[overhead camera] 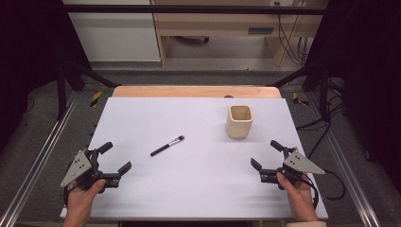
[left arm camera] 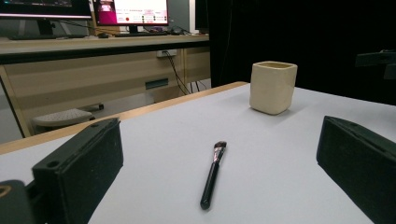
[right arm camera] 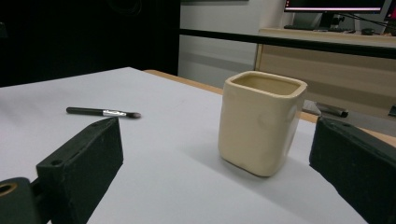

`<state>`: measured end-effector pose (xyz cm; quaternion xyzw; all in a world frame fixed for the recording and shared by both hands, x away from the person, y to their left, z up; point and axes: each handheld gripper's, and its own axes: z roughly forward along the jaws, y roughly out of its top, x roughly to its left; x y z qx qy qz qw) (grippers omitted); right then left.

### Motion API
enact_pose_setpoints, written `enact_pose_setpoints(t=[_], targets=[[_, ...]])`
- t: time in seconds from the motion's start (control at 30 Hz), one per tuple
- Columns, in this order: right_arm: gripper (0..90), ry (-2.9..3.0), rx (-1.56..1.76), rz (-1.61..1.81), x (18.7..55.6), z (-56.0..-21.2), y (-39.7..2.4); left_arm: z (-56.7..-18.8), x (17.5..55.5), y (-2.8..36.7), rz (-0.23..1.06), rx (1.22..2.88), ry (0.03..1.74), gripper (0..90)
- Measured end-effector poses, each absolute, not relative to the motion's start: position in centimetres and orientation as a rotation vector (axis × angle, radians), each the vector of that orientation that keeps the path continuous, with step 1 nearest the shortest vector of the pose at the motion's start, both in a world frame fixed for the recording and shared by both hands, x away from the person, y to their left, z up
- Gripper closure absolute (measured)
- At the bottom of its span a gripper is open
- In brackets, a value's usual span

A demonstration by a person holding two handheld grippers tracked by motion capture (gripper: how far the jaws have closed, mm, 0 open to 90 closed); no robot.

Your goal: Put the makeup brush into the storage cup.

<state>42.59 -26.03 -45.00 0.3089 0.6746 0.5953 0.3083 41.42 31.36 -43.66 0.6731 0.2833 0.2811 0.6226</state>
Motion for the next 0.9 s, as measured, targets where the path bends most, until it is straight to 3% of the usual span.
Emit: enact_pose_setpoints(t=[0.9], targets=[[3.5, 1.749, 0.819, 1.596, 41.4, -43.7, -25.7, -41.4, 40.9, 30.5, 0.65, 1.584, 0.65, 0.3]])
